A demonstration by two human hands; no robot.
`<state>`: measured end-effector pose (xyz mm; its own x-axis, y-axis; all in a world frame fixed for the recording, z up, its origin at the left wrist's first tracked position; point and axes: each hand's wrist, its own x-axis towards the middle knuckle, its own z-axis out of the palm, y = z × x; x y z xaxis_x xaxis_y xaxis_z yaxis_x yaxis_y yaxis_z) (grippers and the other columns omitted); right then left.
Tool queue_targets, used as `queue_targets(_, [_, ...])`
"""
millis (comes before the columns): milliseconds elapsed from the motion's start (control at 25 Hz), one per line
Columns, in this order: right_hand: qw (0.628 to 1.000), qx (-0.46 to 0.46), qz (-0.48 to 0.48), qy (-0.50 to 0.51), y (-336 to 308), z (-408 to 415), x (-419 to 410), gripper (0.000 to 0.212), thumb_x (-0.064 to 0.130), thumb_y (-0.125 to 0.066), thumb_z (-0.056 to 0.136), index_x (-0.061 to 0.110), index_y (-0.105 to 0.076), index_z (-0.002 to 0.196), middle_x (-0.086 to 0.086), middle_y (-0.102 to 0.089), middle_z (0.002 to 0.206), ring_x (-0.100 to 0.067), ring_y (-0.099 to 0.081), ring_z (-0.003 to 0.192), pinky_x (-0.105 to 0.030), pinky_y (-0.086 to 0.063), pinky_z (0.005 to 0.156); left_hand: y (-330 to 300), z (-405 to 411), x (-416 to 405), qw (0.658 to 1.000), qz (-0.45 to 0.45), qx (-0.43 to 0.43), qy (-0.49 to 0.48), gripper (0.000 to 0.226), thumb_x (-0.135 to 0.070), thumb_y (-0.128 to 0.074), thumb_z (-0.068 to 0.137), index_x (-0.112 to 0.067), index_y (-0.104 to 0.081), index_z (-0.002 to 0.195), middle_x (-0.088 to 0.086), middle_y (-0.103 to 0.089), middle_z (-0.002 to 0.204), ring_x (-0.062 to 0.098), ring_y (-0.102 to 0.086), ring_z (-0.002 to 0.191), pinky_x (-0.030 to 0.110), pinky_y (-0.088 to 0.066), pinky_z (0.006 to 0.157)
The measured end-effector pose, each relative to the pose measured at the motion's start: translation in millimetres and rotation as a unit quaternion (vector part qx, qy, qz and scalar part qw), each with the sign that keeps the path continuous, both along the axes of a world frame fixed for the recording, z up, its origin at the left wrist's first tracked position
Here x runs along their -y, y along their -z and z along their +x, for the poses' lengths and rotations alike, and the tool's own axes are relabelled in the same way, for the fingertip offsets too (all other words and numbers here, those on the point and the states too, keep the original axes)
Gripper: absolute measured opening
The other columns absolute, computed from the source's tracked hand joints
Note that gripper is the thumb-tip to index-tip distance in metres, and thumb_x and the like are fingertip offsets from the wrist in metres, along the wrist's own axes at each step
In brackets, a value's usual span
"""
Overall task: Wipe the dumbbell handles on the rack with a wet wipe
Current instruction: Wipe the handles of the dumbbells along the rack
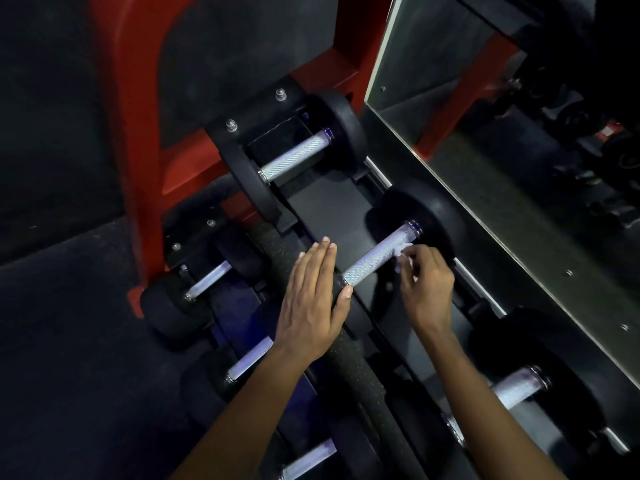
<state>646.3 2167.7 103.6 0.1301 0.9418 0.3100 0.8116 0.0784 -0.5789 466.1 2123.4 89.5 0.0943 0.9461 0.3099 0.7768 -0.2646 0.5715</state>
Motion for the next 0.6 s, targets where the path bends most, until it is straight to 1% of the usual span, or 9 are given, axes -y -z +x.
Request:
queue_targets(80, [1.0,0.016,-0.013,0.022,0,5,-5,0.004,0.008,-0.057,0.09,0.007,-0.061,0.092,-0.011,-0.063,0.087,-0.026,-0.061,0.074,-0.03,-0.044,0.066,0,-1,0,1.0,-0.002,-0.001,0.002,0.062,-0.043,-0.018,0.102,0.002,-0.031,0.143,0.014,-0.029,0.152,0.022,-0.024,0.142,0.041,-0.019,0.117])
queue_targets(160, [0.999,-0.011,-0.019,0.047,1,5,-7,0.005,0.011,-0.056,0.09,0.01,-0.059,0.094,-0.008,-0.065,0.087,-0.023,-0.062,0.075,-0.033,-0.048,0.067,0,-1,1,1.0,-0.002,-0.004,0.002,0.062,-0.043,-0.018,0.102,0.002,-0.032,0.143,0.015,-0.03,0.151,0.022,-0.025,0.142,0.041,-0.02,0.117])
queue_targets(240, [0.996,-0.049,-0.011,0.068,0,-1,-6,0.007,0.009,-0.057,0.09,0.01,-0.059,0.096,-0.003,-0.065,0.081,-0.018,-0.062,0.073,-0.032,-0.049,0.068,0,-1,1,1.0,-0.001,-0.007,0.003,0.063,-0.043,-0.017,0.102,0.002,-0.032,0.143,0.015,-0.031,0.151,0.022,-0.025,0.141,0.041,-0.021,0.116])
queue_targets(280, [0.995,-0.07,-0.009,0.077,-2,-6,-5,0.007,0.008,-0.057,0.09,0.009,-0.06,0.097,0.002,-0.063,0.076,-0.013,-0.061,0.07,-0.027,-0.049,0.068,1,-1,0,1.0,0.0,-0.009,0.004,0.063,-0.043,-0.017,0.102,0.002,-0.032,0.143,0.015,-0.031,0.151,0.022,-0.026,0.141,0.041,-0.022,0.116])
queue_targets(360, [0.99,-0.107,-0.019,0.088,-7,-18,1,0.004,0.006,-0.058,0.09,0.007,-0.059,0.093,0.018,-0.056,0.067,0.004,-0.057,0.061,-0.011,-0.043,0.063,1,-2,0,1.0,0.003,-0.01,0.004,0.063,-0.043,-0.018,0.102,0.002,-0.033,0.142,0.015,-0.032,0.151,0.023,-0.027,0.141,0.041,-0.022,0.115])
queue_targets(400, [0.989,-0.119,-0.033,0.085,-8,-24,7,0.003,0.006,-0.058,0.09,0.01,-0.057,0.09,0.024,-0.053,0.066,0.01,-0.056,0.059,-0.005,-0.04,0.059,1,-2,-1,1.0,0.003,-0.01,0.003,0.063,-0.043,-0.018,0.102,0.002,-0.033,0.142,0.015,-0.032,0.15,0.023,-0.027,0.14,0.041,-0.023,0.115])
queue_targets(440, [0.987,-0.128,-0.053,0.079,-6,-30,13,0.008,0.007,-0.06,0.089,0.013,-0.055,0.086,0.026,-0.052,0.067,0.014,-0.055,0.059,-0.002,-0.039,0.058,1,-2,-1,1.0,0.003,-0.009,0.002,0.063,-0.043,-0.018,0.102,0.002,-0.034,0.142,0.015,-0.033,0.15,0.023,-0.028,0.14,0.041,-0.023,0.115])
queue_targets(480, [0.985,-0.139,-0.077,0.068,-2,-35,20,0.012,0.008,-0.061,0.088,0.015,-0.053,0.083,0.023,-0.054,0.068,0.013,-0.055,0.059,-0.003,-0.039,0.057,1,-1,-1,1.0,0.003,-0.009,0.003,0.063,-0.043,-0.018,0.102,0.002,-0.034,0.142,0.015,-0.033,0.15,0.023,-0.029,0.14,0.042,-0.024,0.115])
queue_targets(600, [0.975,-0.17,-0.14,0.015,7,-42,35,0.016,0.008,-0.068,0.083,0.014,-0.055,0.077,0.011,-0.061,0.068,0.001,-0.058,0.061,-0.014,-0.047,0.06,0,-2,0,1.0,0.004,-0.013,0.004,0.063,-0.043,-0.018,0.102,0.003,-0.035,0.141,0.015,-0.034,0.15,0.024,-0.029,0.14,0.042,-0.025,0.114])
